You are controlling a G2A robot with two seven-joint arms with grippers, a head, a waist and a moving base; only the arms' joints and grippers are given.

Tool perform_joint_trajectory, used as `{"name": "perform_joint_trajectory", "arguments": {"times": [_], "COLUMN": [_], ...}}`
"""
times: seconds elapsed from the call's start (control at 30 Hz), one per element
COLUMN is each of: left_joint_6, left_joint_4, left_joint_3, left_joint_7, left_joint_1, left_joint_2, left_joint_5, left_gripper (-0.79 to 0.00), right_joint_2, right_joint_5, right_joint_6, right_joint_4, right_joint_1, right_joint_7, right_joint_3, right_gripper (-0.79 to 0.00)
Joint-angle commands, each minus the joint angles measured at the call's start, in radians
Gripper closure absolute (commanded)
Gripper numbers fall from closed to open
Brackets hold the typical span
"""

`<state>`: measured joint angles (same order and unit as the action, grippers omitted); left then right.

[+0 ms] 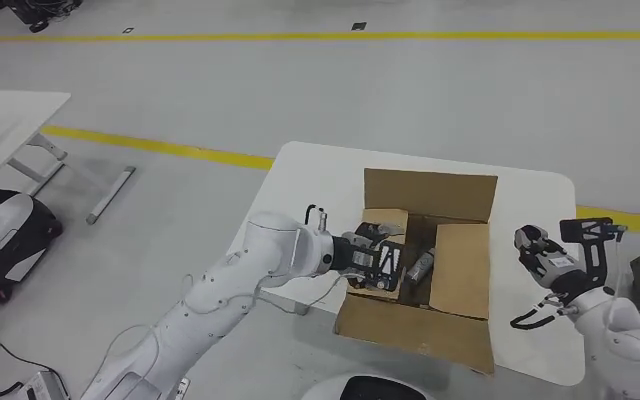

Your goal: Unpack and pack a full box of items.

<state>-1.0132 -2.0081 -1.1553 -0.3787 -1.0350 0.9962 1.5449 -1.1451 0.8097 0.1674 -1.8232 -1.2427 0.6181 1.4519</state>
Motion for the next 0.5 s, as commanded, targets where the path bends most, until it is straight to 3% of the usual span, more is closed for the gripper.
{"name": "perform_joint_trajectory", "arguments": {"times": [0.0,0.17,0.3,0.47], "left_joint_6": [0.001,0.001,0.001,0.001], "left_joint_4": [-0.033,-0.046,-0.053,-0.066], "left_joint_3": [0.027,0.065,-0.035,-0.110], "left_joint_7": [0.073,0.350,0.563,0.691], "left_joint_1": [-0.020,-0.082,-0.137,-0.244], "left_joint_2": [-0.034,-0.143,-0.208,-0.265], "left_joint_5": [0.139,0.446,0.531,0.671], "left_gripper": [-0.785,-0.785,-0.785,-0.785], "right_joint_2": [0.000,0.001,0.002,0.002], "right_joint_5": [-0.003,-0.006,-0.008,-0.016], "right_joint_6": [-0.001,0.000,0.000,0.002], "right_joint_4": [0.000,0.002,0.009,0.019], "right_joint_1": [-0.002,-0.006,-0.001,0.008], "right_joint_7": [-0.001,-0.001,0.000,0.002], "right_joint_3": [-0.002,-0.006,-0.009,-0.019], "right_gripper": [0.000,0.000,0.000,0.000]}}
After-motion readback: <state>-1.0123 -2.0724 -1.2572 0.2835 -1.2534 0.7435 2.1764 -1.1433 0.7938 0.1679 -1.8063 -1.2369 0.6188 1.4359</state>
